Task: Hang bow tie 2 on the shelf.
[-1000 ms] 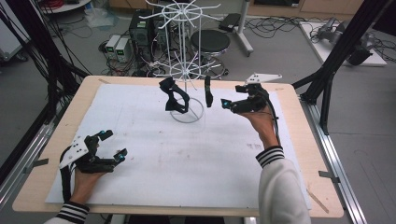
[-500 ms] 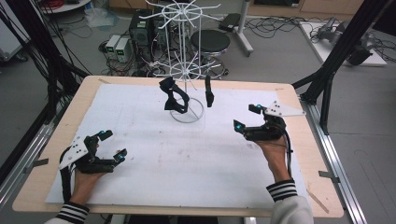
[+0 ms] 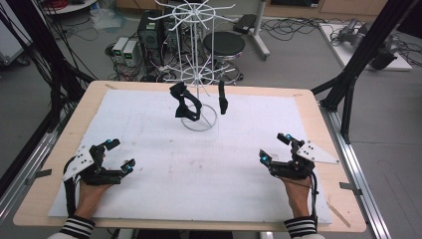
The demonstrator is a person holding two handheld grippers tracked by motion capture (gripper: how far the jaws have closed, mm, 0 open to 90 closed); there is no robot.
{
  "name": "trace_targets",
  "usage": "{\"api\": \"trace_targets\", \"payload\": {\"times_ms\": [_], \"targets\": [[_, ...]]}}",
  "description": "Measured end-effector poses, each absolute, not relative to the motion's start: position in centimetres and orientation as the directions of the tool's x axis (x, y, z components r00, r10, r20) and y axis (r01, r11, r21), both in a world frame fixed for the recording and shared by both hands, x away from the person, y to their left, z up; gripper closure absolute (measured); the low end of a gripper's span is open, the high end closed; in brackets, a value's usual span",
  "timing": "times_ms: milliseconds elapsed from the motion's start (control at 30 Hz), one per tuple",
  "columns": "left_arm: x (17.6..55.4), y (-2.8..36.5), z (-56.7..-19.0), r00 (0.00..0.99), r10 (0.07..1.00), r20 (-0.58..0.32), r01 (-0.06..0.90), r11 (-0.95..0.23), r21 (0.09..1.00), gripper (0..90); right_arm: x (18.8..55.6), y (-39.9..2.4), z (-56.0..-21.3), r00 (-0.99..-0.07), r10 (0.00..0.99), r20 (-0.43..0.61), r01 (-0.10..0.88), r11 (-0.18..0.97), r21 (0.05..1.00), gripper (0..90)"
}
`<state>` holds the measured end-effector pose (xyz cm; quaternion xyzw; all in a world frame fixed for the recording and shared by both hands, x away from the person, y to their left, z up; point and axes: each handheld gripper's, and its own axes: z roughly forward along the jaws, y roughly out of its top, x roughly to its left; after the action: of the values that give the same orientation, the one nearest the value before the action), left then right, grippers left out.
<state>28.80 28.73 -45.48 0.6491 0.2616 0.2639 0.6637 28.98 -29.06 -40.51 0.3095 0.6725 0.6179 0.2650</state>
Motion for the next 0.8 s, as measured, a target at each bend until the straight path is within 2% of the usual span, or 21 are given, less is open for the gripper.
{"api": "trace_targets", "payload": {"times_ms": [267, 533, 800], "targets": [[28.7, 28.7, -45.5, 0.721, 0.692, -0.001, -0.015, 0.017, 1.0, 6.5, 27.3, -29.8, -43.0, -0.626, 0.779, 0.017, 0.04, 0.011, 0.999, 9.9], [28.4, 28.7, -45.5, 0.706, 0.708, 0.008, -0.031, 0.019, 0.999, 6.4, 27.0, -30.0, -45.1, -0.593, 0.805, 0.028, 0.057, 0.007, 0.998, 9.9], [28.2, 28.7, -45.6, 0.698, 0.716, 0.017, -0.046, 0.021, 0.999, 6.5, 27.0, -30.2, -45.3, -0.592, 0.806, 0.03, 0.058, 0.006, 0.998, 9.9]]}}
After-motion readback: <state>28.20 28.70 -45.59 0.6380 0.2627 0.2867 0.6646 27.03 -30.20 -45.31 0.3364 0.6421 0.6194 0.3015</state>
